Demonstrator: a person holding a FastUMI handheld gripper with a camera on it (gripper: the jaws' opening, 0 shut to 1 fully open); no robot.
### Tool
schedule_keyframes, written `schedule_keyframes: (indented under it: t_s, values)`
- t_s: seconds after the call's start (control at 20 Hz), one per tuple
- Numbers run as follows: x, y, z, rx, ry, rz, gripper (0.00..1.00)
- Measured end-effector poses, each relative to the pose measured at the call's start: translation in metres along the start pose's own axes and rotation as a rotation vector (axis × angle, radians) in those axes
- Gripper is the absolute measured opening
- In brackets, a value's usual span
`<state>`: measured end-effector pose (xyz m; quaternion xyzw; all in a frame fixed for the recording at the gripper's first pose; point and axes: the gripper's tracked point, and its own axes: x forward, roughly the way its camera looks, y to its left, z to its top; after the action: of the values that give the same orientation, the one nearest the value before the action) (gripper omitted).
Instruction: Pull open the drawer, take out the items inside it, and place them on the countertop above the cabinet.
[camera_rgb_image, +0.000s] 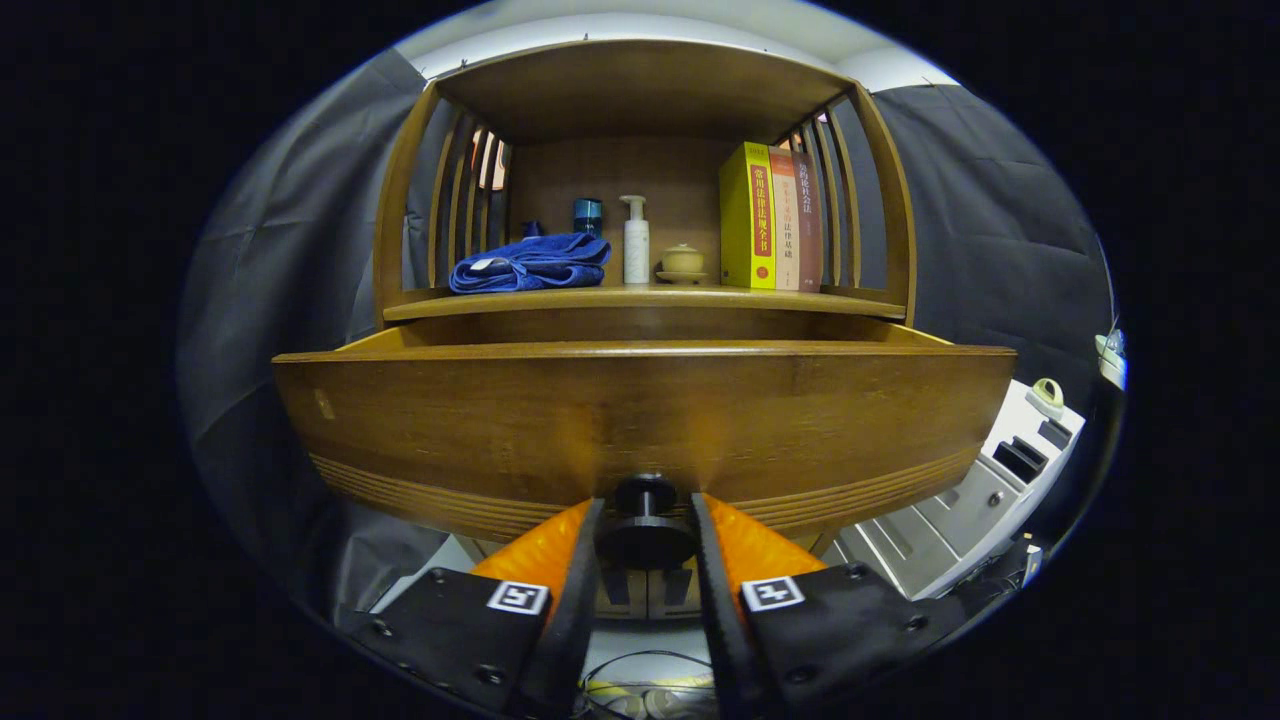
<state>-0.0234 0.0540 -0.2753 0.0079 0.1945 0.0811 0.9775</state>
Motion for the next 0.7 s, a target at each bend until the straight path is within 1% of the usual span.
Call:
schedule_keyframes:
  t_s: [0.25, 0.4, 0.5, 0.6, 0.7]
  values:
    - [-0.001, 0.004, 0.001, 0.012, -0.006, 0.014, 0.92]
    - [-0.006, 0.009, 0.011, -0.004, -0.041, 0.021, 0.97]
    - [-0.017, 0.012, 0.023, -0.02, -0.088, 0.032, 0.97]
    - [-0.034, 0.01, 0.052, -0.054, -0.182, 0.024, 0.97]
    - [-0.05, 0.01, 0.091, -0.072, -0.283, 0.02, 0.97]
